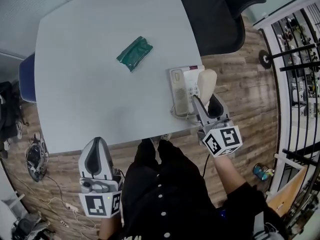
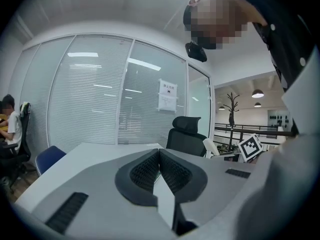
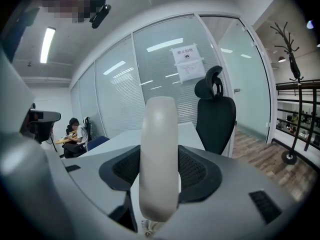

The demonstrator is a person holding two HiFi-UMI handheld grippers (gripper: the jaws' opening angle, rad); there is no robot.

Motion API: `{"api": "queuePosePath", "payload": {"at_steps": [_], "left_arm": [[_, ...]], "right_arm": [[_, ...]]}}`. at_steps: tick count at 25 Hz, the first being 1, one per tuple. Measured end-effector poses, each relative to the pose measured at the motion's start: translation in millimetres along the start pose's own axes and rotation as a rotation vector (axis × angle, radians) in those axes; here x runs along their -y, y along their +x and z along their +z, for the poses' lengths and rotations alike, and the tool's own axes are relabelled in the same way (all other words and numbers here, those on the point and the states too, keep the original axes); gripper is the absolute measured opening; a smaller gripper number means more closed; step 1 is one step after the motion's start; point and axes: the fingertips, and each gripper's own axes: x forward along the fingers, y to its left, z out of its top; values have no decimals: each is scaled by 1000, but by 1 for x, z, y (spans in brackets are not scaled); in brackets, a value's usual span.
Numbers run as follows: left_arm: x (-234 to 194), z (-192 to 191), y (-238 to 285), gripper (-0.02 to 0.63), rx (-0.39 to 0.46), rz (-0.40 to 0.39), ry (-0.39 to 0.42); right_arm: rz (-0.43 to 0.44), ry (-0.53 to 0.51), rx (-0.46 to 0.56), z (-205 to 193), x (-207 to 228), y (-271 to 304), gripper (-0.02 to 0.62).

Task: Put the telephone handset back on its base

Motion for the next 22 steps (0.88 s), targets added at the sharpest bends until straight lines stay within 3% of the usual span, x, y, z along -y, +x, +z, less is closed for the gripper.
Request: {"api": "queuePosePath", "payload": {"at_steps": [13,22], "left_arm": [[5,-20,-6,15,-45,-23,21],[11,-40,-1,15,-91,-48,3]], "right_arm": [[-9,53,-151,-74,3,39,232],[-52,70,-195,-106,11,57,232]]}}
